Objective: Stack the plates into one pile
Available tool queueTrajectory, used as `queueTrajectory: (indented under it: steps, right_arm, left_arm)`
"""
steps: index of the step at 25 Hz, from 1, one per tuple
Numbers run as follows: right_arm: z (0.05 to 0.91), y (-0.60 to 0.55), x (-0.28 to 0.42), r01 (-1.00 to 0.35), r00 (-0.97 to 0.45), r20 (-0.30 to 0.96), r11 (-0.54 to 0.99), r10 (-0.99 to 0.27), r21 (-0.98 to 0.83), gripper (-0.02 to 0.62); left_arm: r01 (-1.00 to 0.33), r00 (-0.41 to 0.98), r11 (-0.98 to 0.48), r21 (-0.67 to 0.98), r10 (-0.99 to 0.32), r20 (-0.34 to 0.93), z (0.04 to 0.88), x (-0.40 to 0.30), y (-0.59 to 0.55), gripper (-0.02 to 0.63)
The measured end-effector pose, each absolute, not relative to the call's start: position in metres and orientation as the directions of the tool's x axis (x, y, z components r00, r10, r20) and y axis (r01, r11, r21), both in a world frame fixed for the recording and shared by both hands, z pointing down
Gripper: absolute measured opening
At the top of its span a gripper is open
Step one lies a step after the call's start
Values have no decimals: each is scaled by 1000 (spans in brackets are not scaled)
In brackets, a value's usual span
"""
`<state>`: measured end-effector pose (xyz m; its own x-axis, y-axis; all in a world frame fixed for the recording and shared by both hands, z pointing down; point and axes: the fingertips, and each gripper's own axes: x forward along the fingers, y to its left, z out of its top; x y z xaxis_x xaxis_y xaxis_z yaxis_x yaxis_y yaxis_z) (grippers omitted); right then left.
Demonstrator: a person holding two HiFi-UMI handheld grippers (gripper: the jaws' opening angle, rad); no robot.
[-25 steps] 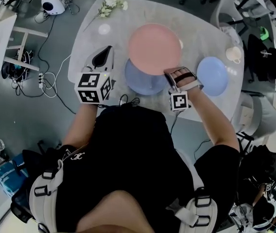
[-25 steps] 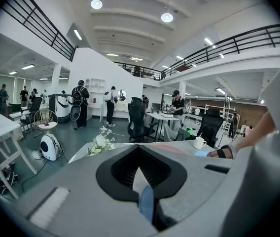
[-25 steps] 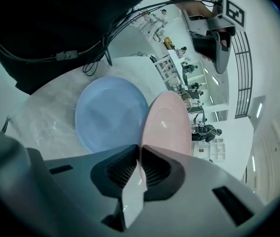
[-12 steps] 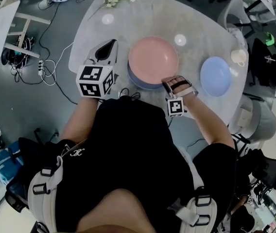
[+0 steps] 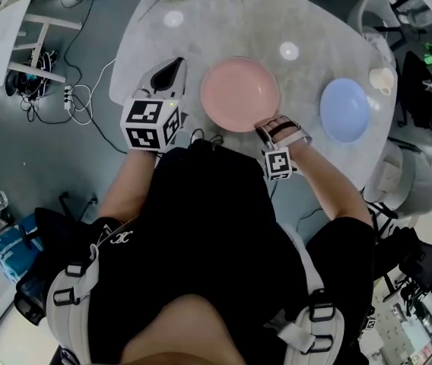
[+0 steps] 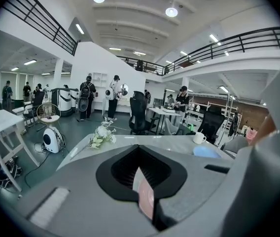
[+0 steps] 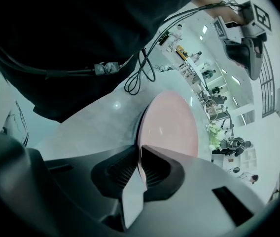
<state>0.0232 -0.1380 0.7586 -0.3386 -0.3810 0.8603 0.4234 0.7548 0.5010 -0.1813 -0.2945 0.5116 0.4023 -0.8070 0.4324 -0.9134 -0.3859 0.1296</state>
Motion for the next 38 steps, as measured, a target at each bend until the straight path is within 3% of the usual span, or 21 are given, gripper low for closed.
queueTrajectory:
  steps: [6, 10, 13, 16, 20, 21, 24, 29, 38]
  right_arm:
    - [761, -145, 22, 339, -321, 889, 837, -326, 429, 34]
    - [757, -144, 26, 284, -304, 915, 892, -266, 353, 135]
    - [744, -145, 26, 234, -331, 907, 908, -261, 347, 147]
    - [723, -159, 23, 108, -378, 872, 920, -311, 376, 147]
    - [687, -187, 14, -172, -463, 794, 919, -393, 354, 144]
    - [674, -197, 13, -258, -487, 764, 905, -423, 337, 134]
    - [629, -229, 12, -498, -513, 648, 810, -563, 310, 24]
    - [555, -273, 28, -762, -438, 470, 594, -766, 258, 8]
    - [446, -318, 62, -957, -213, 215, 248, -953, 149, 6]
  left_arm:
    - [-913, 403, -386, 133, -798, 448, 517, -180, -295, 5]
    - [-907, 415, -400, 132, -792, 447, 517, -173, -296, 5]
    - [-902, 423, -411, 130, -788, 447, 517, -168, -297, 5]
    - [-898, 432, -421, 129, -787, 440, 515, -165, -301, 5]
    - [-890, 447, -438, 126, -786, 427, 511, -160, -305, 5]
    - [-887, 452, -444, 124, -785, 424, 509, -157, -307, 5]
    - [-878, 469, -464, 117, -782, 411, 504, -150, -309, 5]
    - [-865, 490, -492, 98, -784, 380, 493, -139, -311, 5]
    - [-859, 508, -507, 77, -819, 268, 457, -129, -317, 5]
